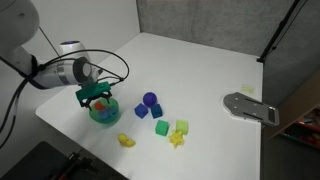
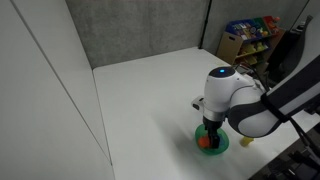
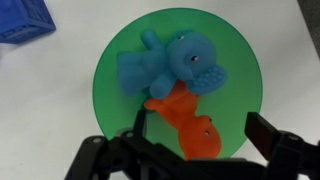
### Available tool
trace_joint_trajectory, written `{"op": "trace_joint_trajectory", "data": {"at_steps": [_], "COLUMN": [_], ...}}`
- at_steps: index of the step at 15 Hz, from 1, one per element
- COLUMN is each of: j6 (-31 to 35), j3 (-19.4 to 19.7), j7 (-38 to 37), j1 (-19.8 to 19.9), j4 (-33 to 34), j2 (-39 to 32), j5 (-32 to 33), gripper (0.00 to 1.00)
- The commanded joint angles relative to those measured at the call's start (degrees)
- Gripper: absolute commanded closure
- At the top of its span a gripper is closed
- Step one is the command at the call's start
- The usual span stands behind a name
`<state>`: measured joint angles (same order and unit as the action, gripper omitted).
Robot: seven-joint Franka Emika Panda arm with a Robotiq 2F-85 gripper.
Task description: Remove the orange object from the bowl
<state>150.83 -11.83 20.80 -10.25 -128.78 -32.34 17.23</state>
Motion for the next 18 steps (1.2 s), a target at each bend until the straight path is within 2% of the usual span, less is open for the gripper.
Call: {"op": "trace_joint_trajectory", "data": {"at_steps": [1, 12, 13, 18], "j6": [-0.07, -2.85, -0.65, -1.54], "j3": [-1.03, -0.58, -0.39, -0.37], "j7": [2.73, 2.72, 1.87, 1.88], "j1": [0.95, 0.25, 0.01, 0.0], "j4": [0.48, 3.14, 1.65, 2.06], "j2": [-0.73, -2.33, -2.07, -2.07], "j5": [-0.33, -0.24, 0.05, 0.04], "gripper": [0.0, 0.0, 0.0, 0.0]}}
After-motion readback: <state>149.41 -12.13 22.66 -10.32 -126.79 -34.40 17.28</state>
